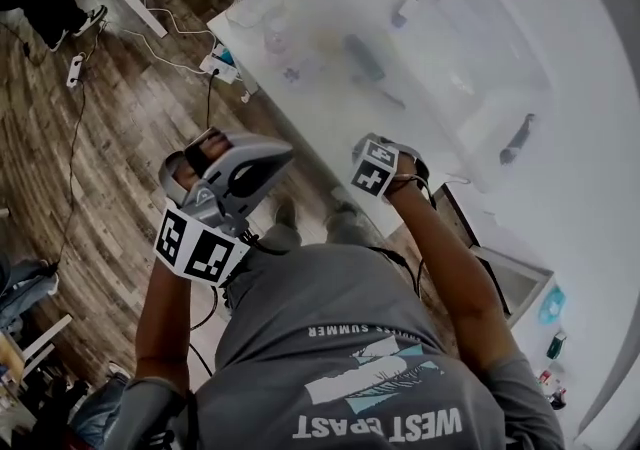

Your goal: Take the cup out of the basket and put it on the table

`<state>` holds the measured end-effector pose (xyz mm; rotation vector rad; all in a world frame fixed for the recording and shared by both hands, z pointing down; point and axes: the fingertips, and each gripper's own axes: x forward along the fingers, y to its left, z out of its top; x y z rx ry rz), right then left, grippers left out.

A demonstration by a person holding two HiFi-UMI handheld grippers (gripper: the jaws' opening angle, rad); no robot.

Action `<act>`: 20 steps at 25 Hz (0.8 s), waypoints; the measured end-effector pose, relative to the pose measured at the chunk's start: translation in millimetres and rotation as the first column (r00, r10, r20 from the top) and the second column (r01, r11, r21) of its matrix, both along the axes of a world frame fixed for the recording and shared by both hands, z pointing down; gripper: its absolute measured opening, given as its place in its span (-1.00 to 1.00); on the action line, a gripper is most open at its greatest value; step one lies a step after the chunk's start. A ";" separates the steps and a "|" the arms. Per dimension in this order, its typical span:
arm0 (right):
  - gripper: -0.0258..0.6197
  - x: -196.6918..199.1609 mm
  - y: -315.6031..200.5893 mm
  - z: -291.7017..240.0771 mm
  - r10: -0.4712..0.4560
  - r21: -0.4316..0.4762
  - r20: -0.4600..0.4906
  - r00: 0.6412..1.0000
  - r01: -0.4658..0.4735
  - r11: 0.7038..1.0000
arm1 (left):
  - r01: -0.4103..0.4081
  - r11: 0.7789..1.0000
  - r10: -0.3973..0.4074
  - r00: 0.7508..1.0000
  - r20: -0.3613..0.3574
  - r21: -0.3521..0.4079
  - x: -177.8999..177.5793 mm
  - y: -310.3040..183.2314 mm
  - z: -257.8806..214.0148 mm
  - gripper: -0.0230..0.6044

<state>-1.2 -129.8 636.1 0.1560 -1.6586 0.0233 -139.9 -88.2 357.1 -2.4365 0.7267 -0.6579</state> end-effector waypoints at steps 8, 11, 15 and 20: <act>-0.80 -8.6 -2.0 -3.6 -0.017 0.017 0.019 1.000 0.016 1.000 | 0.014 1.000 -0.014 1.000 -0.004 -0.005 -9.3 5.9 1.7 -0.88; -0.79 -9.1 -2.2 -6.9 -0.014 0.023 0.032 0.999 0.014 1.000 | 0.009 1.000 -0.009 1.000 -0.005 -0.003 -8.8 7.4 2.0 -0.88; -0.74 -12.7 -1.4 -18.2 -0.008 0.044 0.064 0.998 0.006 0.999 | 0.001 1.000 -0.001 1.000 -0.007 0.003 -8.9 9.4 0.2 -0.88; -0.72 -16.0 -6.2 -74.9 0.033 0.169 0.189 0.981 -0.065 0.983 | -0.022 1.000 0.023 0.998 -0.056 0.014 -4.4 11.6 -12.7 -0.88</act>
